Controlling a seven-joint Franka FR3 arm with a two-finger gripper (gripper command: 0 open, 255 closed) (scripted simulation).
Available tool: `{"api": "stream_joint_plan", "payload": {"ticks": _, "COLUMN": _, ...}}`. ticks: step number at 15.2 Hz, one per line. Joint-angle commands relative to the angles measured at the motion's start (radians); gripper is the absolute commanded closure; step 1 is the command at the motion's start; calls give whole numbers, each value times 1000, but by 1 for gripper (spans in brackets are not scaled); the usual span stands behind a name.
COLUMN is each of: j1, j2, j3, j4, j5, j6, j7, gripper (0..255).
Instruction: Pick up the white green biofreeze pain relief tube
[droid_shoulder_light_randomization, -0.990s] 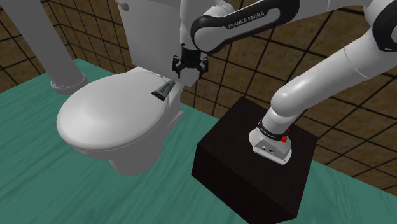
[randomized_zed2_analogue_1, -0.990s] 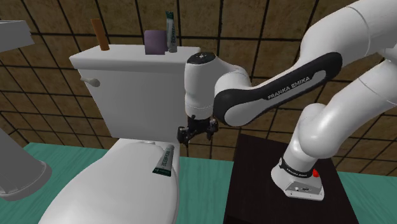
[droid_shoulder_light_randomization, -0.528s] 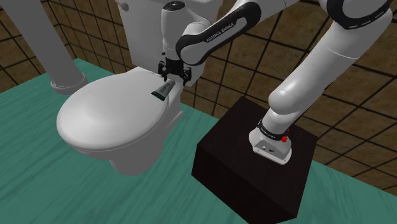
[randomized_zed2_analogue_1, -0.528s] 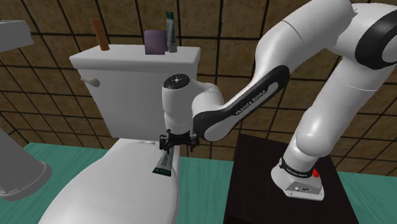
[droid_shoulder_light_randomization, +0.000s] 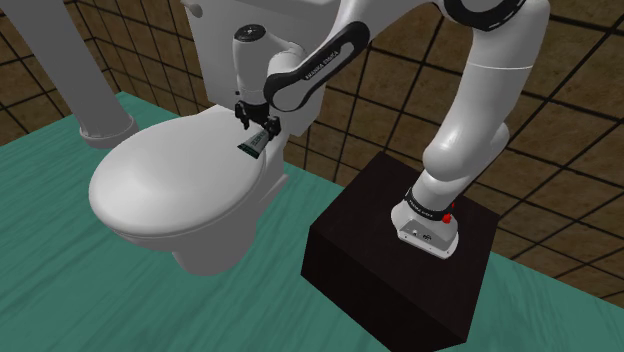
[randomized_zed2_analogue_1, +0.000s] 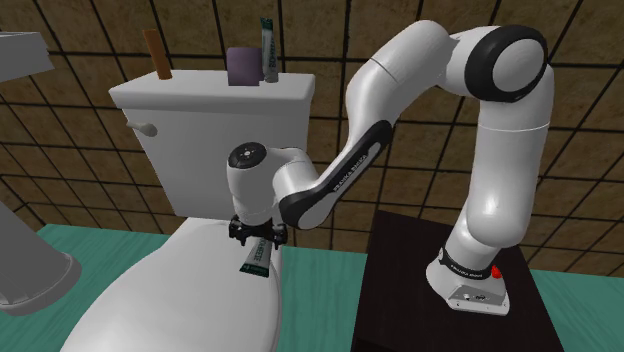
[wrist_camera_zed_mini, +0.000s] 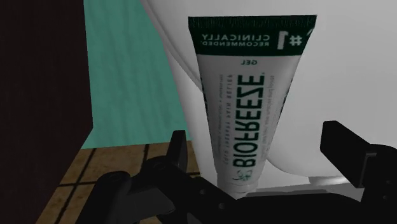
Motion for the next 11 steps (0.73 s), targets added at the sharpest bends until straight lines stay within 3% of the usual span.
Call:
{"api": "stream_joint_plan", "payload": {"ticks": 1, "j1": 14, "j2": 31, "j3": -16, "j4": 7, "j5": -36, "j6": 14, "j7": 35, "gripper": 0}}
{"api": "stream_joint_plan", "payload": {"ticks": 7, "j1": 36, "j2": 80, "j3": -44, "j4": 3, "j5": -93, "j6": 52, "j7": 81, "gripper": 0}}
{"api": "stream_joint_plan", "payload": {"ticks": 8, "j1": 36, "j2": 80, "j3": -44, "j4": 2, "j5": -93, "j6": 52, "j7": 81, "gripper": 255}}
{"api": "stream_joint_plan", "payload": {"ticks": 11, "j1": 36, "j2": 79, "j3": -44, "j4": 1, "j5": -93, "j6": 53, "j7": 81, "gripper": 255}}
